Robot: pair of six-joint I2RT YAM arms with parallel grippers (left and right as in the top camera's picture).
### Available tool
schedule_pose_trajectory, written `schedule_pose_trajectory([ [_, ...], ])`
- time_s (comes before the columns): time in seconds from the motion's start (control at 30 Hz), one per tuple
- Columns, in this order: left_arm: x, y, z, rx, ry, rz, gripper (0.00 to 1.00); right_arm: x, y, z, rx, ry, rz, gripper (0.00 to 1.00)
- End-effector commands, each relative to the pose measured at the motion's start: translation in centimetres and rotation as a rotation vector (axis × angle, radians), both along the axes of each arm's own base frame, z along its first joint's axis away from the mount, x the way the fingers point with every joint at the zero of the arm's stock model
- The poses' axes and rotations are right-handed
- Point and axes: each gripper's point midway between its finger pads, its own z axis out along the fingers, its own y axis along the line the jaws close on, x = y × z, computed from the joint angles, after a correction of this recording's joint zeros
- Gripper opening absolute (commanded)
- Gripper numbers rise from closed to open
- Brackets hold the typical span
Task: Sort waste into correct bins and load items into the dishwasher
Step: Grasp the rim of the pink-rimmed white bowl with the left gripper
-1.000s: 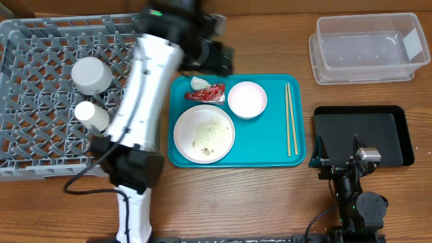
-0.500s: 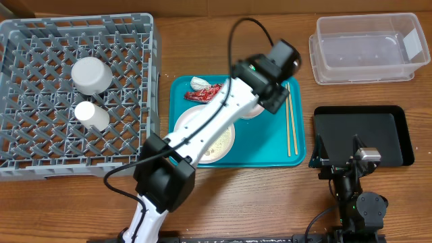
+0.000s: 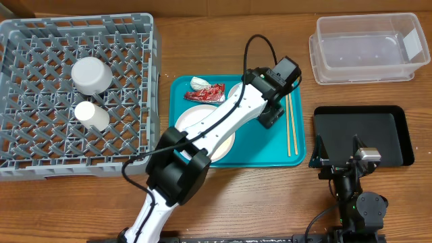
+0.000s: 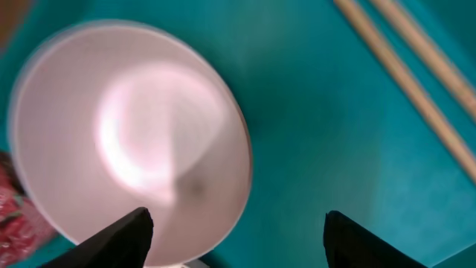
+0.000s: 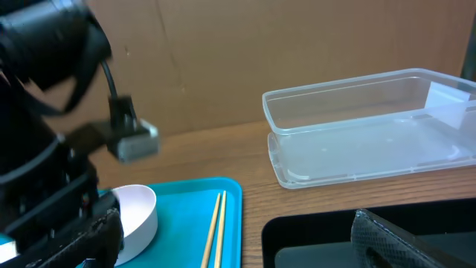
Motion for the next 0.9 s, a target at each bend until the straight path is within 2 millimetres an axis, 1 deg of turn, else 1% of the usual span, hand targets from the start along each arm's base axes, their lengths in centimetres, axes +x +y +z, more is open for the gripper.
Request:
schedule_pose_trajectory([
  [0.0, -0.2, 0.8, -2.2, 0.021, 0.087, -0.008, 0.80, 0.0, -0.1, -0.1, -0.007, -0.006, -0.006, 1.00],
  [0.07, 0.3, 0.8, -1.9, 0.009, 0.078, -0.001, 0.79, 0.0, -0.1, -0.1, -0.007, -0.006, -0.006, 1.00],
  [0.17, 1.2, 0.3, -1.0, -0.020, 0.047, 0.003, 0.74, 0.0, -0.1, -0.1, -0.007, -0.006, -0.006, 1.00],
  [0.27, 1.8, -0.5, -0.9, -0.051, 0.022, -0.026, 0.71, 0.0, -0.1, -0.1, -0.007, -0.006, -0.006, 1.00],
  [0.4, 2.8, -1.6, -1.2, -0.090, -0.011, -0.033, 0.61, 0.0, -0.1, -0.1, -0.007, -0.006, -0.006, 1.00],
  [0.43, 2.8, -2.0, -1.3, -0.105, -0.009, -0.038, 0.59, 0.0, -0.1, -0.1, -0.007, -0.006, -0.006, 1.00],
  [0.47, 2.8, -2.3, -1.5, -0.118, -0.002, -0.040, 0.55, 0.0, -0.1, -0.1, -0.007, -0.006, -0.006, 1.00],
  [0.53, 2.4, -2.9, -1.9, -0.143, 0.020, -0.048, 0.49, 0.0, -0.1, -0.1, -0.007, -0.006, -0.006, 1.00],
  [0.6, 2.1, -3.0, -2.2, -0.144, 0.034, -0.049, 0.44, 0.0, -0.1, -0.1, -0.007, -0.006, -0.006, 1.00],
  [0.7, 1.7, -2.9, -2.7, -0.130, 0.050, -0.050, 0.41, 0.0, -0.1, -0.1, -0.007, -0.006, -0.006, 1.00],
  [0.87, 0.8, -2.5, -3.3, -0.103, 0.087, -0.054, 0.40, 0.0, -0.1, -0.1, -0.007, -0.006, -0.006, 1.00],
])
